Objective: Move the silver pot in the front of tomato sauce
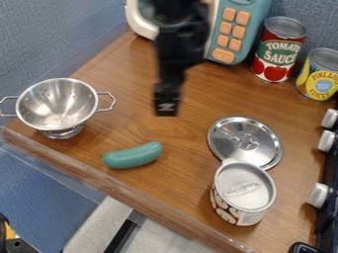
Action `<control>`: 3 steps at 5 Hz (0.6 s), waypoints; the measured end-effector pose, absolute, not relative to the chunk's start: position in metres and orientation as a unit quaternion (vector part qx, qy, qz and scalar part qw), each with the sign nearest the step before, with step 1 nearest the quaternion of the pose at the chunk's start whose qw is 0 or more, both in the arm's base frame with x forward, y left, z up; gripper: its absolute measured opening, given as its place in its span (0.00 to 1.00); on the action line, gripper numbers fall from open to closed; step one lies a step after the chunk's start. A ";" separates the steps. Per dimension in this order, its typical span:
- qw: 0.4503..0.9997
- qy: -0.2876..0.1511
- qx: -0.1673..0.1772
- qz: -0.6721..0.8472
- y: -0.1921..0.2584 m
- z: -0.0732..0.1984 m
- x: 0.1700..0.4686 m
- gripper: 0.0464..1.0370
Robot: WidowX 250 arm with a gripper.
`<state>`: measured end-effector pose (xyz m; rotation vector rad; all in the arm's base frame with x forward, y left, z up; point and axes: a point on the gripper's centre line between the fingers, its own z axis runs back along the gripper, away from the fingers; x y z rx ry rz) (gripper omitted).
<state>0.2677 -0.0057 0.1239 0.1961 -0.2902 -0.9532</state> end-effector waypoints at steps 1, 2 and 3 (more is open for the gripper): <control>0.912 -0.167 0.137 -0.349 0.037 0.111 0.234 0.96; 0.923 -0.166 0.156 -0.309 0.051 0.091 0.217 0.96; 0.929 -0.152 0.167 -0.294 0.056 0.076 0.214 0.96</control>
